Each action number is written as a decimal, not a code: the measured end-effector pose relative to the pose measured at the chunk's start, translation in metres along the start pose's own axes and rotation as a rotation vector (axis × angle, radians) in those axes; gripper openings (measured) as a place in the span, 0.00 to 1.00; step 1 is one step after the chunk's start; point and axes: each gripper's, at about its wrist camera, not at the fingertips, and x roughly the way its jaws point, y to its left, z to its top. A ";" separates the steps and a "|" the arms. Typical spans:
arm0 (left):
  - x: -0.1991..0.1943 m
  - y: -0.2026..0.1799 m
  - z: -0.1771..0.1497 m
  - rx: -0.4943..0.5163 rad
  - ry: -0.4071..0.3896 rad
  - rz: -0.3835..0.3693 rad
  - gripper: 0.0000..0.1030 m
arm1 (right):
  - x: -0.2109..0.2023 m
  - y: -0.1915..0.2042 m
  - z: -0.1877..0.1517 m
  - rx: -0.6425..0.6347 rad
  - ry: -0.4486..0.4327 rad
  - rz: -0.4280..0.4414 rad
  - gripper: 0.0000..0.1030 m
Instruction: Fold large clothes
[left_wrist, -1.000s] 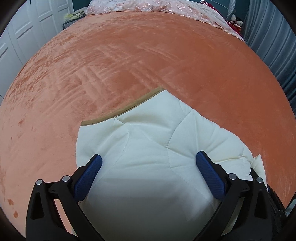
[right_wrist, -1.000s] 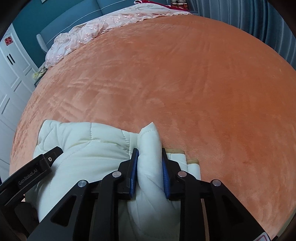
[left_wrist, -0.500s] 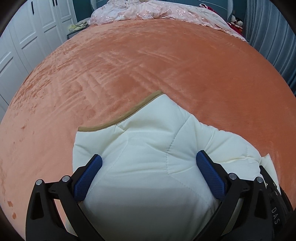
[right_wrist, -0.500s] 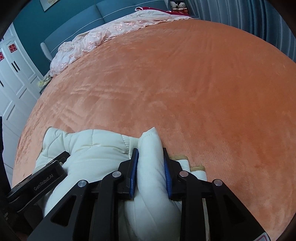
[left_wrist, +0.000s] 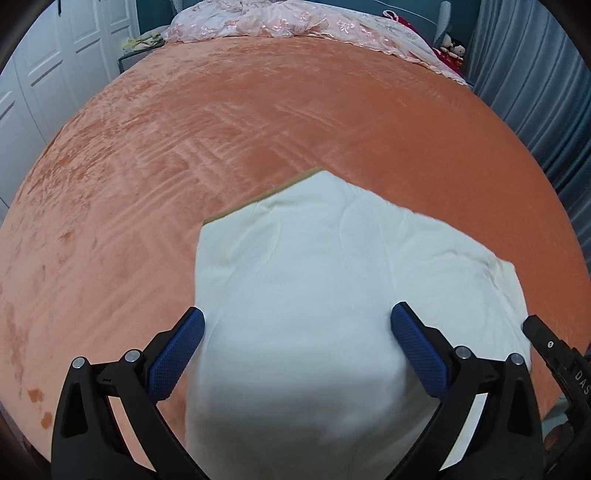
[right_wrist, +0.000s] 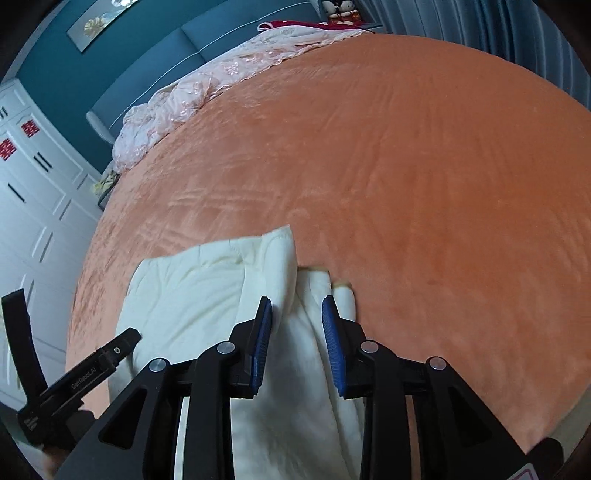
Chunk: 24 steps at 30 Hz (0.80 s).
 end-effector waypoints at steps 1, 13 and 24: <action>-0.010 0.002 -0.010 0.017 0.007 0.003 0.96 | -0.009 0.001 -0.007 -0.030 0.020 -0.003 0.26; -0.038 0.011 -0.088 0.060 0.072 0.010 0.96 | -0.011 0.006 -0.072 -0.200 0.157 -0.079 0.25; -0.034 0.018 -0.089 0.000 0.087 -0.018 0.96 | -0.006 -0.015 -0.065 -0.047 0.179 -0.095 0.71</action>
